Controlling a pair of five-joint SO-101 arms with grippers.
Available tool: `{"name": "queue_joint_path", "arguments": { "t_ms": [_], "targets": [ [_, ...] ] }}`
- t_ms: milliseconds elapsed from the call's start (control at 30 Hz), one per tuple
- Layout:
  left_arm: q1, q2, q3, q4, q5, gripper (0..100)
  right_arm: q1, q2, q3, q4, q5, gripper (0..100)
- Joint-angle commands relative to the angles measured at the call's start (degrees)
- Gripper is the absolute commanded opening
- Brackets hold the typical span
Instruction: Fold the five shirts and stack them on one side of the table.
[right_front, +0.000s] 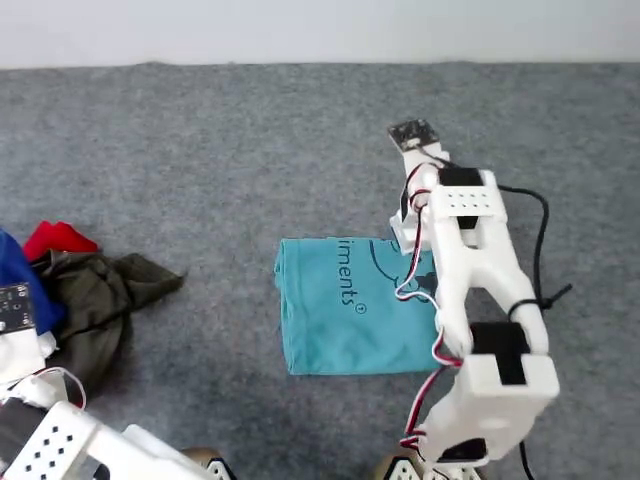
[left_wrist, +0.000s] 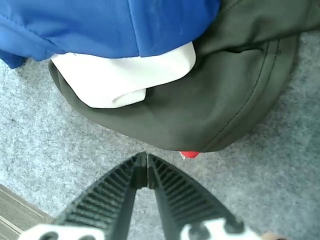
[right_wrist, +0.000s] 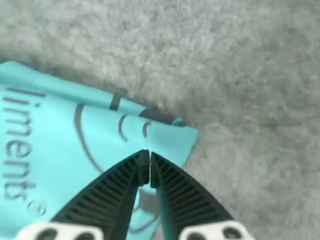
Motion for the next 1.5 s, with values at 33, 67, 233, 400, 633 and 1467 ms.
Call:
{"name": "queue_joint_path", "arguments": {
  "t_ms": [33, 67, 233, 400, 633, 1467],
  "targets": [
    [0.26, -0.35, -0.22, -1.05, -0.26, 2, 0.48, -6.81, -2.55, 7.96, -0.7, 4.6],
    [0.26, -0.35, -0.22, -1.05, -0.26, 2, 0.48, -6.9, -2.55, 10.07, -0.88, 7.8],
    [0.26, -0.35, -0.22, -1.05, -0.26, 2, -2.24, -6.9, -1.93, 19.21, -7.82, 24.0],
    [0.35, -0.35, -0.22, -1.05, -0.26, 2, -7.08, -6.9, 4.4, 17.27, -8.97, 25.3],
    [0.35, -0.35, -0.22, -1.05, -0.26, 2, -7.52, -6.81, 18.64, 2.15, -11.25, 25.3],
    [0.35, -0.35, -0.22, -1.05, -0.26, 2, 2.95, -7.52, 21.63, -2.33, 5.01, 0.9]
  ]
}}
